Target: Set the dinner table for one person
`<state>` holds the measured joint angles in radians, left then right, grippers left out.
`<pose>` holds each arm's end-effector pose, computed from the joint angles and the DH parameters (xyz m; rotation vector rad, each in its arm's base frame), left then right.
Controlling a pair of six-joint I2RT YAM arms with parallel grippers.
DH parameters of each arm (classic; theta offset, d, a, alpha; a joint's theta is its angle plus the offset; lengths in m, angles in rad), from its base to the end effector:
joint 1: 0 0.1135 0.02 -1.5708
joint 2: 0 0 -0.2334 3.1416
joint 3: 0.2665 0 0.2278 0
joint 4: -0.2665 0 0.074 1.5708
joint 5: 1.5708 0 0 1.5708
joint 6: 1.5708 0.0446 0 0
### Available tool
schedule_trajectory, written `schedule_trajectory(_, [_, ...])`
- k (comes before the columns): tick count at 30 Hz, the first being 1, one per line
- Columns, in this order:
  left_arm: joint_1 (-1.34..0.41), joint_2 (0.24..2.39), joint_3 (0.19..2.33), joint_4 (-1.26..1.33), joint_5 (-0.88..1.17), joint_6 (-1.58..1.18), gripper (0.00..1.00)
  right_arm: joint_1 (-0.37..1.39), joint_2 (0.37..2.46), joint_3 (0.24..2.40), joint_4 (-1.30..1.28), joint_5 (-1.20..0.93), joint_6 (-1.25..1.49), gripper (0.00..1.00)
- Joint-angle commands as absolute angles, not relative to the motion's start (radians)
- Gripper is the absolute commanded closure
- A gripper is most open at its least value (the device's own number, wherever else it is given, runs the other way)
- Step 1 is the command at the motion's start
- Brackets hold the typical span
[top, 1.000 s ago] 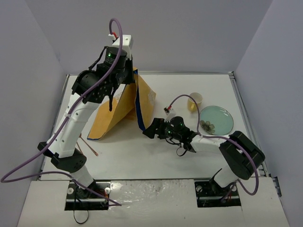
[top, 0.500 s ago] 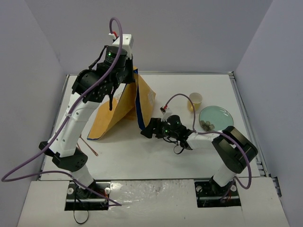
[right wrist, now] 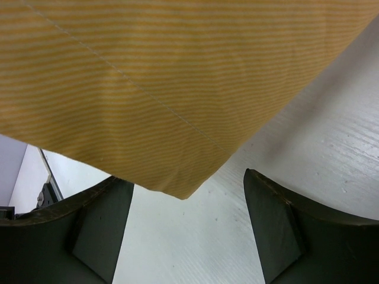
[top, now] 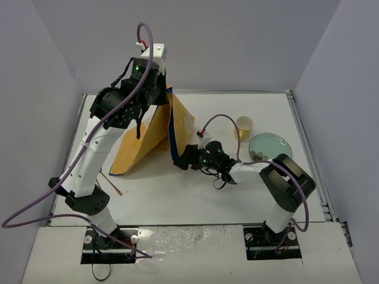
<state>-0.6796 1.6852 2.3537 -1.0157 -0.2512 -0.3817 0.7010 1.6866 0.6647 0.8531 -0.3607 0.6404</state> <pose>0.2342 -0.1750 0.4888 0.1172 1.9318 -0.4746 0.2397 0.2229 0.1697 -0.3482 1.8818 1.2624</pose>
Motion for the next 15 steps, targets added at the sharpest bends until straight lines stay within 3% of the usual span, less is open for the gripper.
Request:
schedule_trajectory(1, [-0.675, 1.651, 2.411, -0.968, -0.251, -0.383, 1.00, 0.696, 1.694, 0.718, 0.948, -0.386, 0.619, 0.30])
schedule_trajectory(4, [-0.675, 1.652, 2.411, -0.969, -0.250, -0.387, 1.00, 0.698, 1.703, 0.718, 0.958, -0.388, 0.621, 0.30])
schedule_trajectory(10, [-0.675, 1.645, 2.401, -0.969, -0.246, -0.392, 1.00, 0.696, 1.708, 0.715, 0.973, -0.384, 0.616, 0.41])
schedule_trajectory(15, [-0.675, 1.634, 2.385, -0.965, -0.245, -0.394, 1.00, 0.687, 1.704, 0.726, 0.962, -0.382, 0.606, 0.67])
